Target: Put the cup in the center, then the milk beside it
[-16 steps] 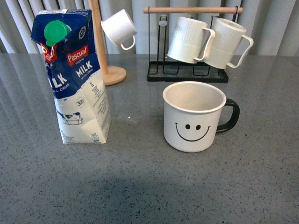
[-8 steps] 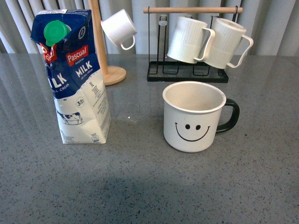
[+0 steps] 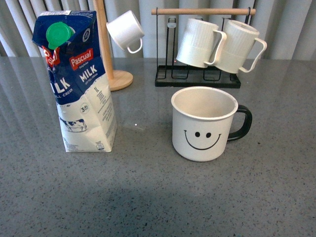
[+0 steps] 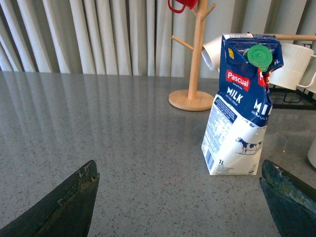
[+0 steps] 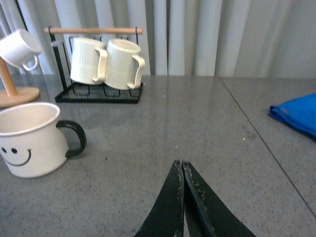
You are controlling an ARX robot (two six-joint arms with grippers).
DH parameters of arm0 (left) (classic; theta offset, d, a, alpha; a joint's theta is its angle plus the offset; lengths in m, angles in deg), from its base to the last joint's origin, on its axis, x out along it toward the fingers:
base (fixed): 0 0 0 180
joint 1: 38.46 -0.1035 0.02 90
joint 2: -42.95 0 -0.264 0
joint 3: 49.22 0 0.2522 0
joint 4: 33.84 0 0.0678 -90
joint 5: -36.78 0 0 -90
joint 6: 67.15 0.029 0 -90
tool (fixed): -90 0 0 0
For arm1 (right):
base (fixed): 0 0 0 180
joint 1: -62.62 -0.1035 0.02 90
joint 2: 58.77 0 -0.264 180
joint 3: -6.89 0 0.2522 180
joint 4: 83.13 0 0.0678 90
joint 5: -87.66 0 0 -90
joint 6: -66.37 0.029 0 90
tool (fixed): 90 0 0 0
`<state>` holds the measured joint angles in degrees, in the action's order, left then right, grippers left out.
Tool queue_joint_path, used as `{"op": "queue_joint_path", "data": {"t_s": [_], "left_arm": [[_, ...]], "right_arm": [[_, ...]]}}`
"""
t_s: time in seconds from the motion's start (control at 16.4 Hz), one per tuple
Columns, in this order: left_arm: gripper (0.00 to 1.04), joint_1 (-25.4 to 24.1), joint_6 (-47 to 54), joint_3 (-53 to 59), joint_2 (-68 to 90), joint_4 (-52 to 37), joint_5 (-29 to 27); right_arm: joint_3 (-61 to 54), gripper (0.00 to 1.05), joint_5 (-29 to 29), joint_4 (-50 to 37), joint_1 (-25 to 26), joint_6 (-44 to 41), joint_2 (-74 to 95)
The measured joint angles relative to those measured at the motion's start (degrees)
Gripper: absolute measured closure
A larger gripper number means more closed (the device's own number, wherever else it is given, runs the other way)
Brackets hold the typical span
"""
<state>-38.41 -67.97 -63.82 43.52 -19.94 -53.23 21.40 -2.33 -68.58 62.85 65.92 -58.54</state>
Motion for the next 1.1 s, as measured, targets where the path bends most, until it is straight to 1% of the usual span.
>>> {"op": "queue_joint_path", "data": {"t_s": [0.31,0.37,0.49,0.67,0.79,0.92,0.98,1.1], "left_arm": [[0.07,0.00,0.00,0.00,0.00,0.04,0.00],[0.07,0.00,0.00,0.00,0.00,0.07,0.00],[0.07,0.00,0.00,0.00,0.00,0.07,0.00],[0.07,0.00,0.00,0.00,0.00,0.07,0.00],[0.07,0.00,0.00,0.00,0.00,0.07,0.00],[0.07,0.00,0.00,0.00,0.00,0.07,0.00],[0.07,0.00,0.00,0.00,0.00,0.07,0.00],[0.07,0.00,0.00,0.00,0.00,0.07,0.00]], "right_arm": [[0.00,1.03,0.00,-0.55,0.00,0.00,0.02],[0.00,1.00,0.00,-0.57,0.00,0.00,0.02],[0.00,0.78,0.00,-0.55,0.00,0.00,0.00],[0.00,0.55,0.00,-0.55,0.00,0.00,0.02],[0.00,0.36,0.00,-0.55,0.00,0.00,0.02],[0.00,0.14,0.00,-0.55,0.00,0.00,0.02],[0.00,0.05,0.00,-0.55,0.00,0.02,0.02],[0.00,0.07,0.00,-0.55,0.00,0.02,0.02]]}}
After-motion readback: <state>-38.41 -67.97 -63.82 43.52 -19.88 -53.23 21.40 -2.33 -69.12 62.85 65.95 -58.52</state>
